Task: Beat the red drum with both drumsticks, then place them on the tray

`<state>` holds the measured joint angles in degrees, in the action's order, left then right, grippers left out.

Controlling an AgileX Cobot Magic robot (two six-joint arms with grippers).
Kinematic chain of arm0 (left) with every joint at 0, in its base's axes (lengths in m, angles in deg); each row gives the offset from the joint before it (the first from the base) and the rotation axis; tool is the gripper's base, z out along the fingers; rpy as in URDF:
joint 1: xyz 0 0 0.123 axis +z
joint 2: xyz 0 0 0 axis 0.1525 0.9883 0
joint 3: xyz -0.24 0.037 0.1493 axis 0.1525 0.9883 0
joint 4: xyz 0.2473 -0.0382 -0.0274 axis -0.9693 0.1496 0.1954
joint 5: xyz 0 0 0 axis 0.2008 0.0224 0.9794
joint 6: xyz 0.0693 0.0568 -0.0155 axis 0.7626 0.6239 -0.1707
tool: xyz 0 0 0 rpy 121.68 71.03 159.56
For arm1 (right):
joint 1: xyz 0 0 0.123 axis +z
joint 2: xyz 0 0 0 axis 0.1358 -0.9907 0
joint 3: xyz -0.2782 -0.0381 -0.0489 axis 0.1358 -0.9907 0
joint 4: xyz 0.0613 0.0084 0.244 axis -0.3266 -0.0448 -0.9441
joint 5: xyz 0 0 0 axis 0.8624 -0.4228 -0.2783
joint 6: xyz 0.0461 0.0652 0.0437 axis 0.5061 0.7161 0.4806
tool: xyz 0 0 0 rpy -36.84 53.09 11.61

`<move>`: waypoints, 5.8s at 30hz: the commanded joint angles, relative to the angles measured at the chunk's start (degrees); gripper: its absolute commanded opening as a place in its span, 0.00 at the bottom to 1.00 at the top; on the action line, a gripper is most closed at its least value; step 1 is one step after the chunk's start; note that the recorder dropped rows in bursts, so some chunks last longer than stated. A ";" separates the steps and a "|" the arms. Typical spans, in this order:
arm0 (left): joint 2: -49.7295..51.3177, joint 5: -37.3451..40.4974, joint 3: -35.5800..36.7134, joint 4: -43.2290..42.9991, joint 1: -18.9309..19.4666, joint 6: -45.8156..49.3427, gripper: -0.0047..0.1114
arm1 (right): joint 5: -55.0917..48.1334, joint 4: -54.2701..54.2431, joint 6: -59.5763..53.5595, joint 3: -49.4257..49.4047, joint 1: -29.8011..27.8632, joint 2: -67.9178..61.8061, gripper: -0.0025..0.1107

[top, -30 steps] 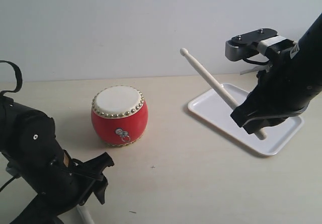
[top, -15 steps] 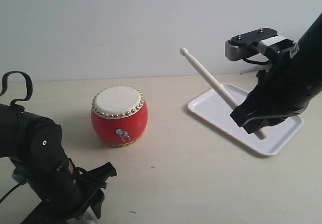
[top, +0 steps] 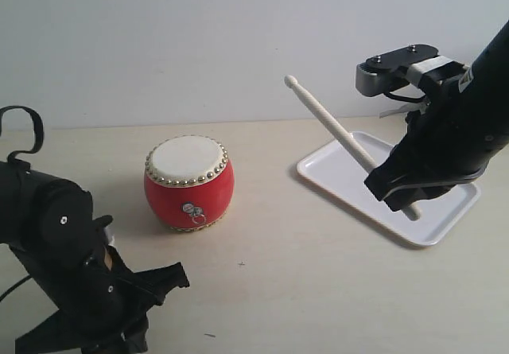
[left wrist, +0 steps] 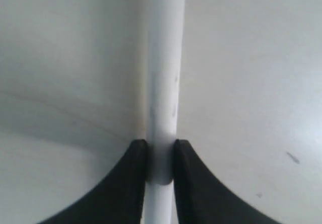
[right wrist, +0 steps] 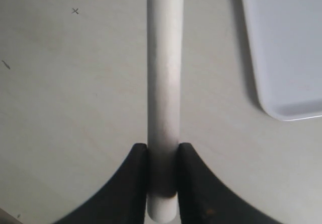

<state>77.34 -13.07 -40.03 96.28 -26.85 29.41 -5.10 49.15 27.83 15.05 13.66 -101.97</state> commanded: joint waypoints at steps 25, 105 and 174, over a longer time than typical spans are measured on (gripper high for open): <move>-16.63 24.44 -13.75 0.76 19.19 62.48 0.04 | -15.48 -9.05 -4.28 23.55 0.93 -22.09 0.02; 0.91 35.81 -36.71 0.34 21.20 71.40 0.04 | -15.48 -3.97 7.99 38.89 9.66 -26.34 0.02; 2.79 33.62 -38.01 22.96 12.19 76.25 0.04 | -9.65 -16.09 7.39 15.50 -19.48 -21.02 0.02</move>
<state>75.90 14.67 -71.80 118.77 -13.63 105.83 -15.46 35.77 37.18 30.86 -4.80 -121.16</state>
